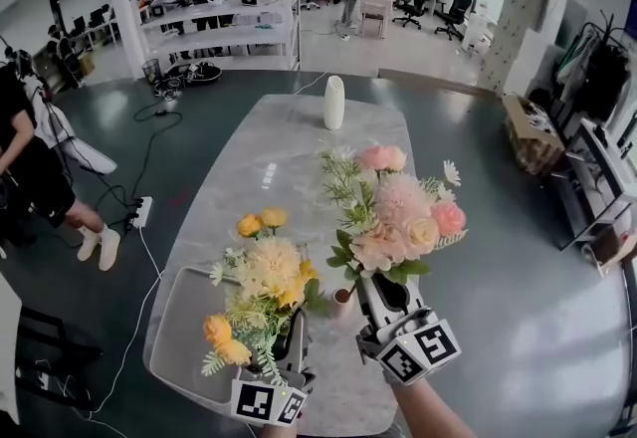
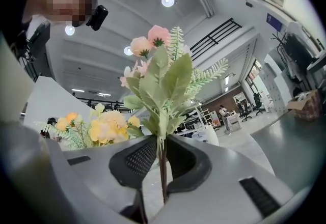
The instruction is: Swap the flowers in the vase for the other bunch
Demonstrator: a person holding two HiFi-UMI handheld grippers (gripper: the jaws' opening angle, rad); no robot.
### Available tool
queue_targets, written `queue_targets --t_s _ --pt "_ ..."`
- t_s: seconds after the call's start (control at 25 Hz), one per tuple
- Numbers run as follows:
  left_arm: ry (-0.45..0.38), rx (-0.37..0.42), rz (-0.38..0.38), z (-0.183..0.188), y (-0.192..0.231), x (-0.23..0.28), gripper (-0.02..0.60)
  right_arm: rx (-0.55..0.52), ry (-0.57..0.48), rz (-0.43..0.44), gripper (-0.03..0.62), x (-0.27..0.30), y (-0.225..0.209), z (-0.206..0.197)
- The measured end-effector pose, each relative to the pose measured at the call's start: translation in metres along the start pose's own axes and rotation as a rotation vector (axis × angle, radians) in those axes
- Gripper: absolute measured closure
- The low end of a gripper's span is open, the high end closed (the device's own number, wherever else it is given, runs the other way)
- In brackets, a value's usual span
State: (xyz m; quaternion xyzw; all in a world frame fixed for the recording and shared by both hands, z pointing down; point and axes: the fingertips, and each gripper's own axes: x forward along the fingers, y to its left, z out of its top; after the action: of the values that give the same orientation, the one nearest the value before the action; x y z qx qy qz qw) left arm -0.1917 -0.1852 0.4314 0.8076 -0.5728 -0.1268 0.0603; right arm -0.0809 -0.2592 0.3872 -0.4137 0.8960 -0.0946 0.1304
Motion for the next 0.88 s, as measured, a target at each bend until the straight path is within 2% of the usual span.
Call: queue_targets --t_s 0.4,0.88 --pt "-0.027 0.002 -0.019 0.023 -0.014 0.016 0.500 0.003 -0.040 0.006 0.525 0.001 -0.004 0.032" --pt "-0.065 0.023 -0.045 0.046 -0.021 0.030 0.503 0.008 -0.060 0.001 0.525 0.002 -0.010 0.046"
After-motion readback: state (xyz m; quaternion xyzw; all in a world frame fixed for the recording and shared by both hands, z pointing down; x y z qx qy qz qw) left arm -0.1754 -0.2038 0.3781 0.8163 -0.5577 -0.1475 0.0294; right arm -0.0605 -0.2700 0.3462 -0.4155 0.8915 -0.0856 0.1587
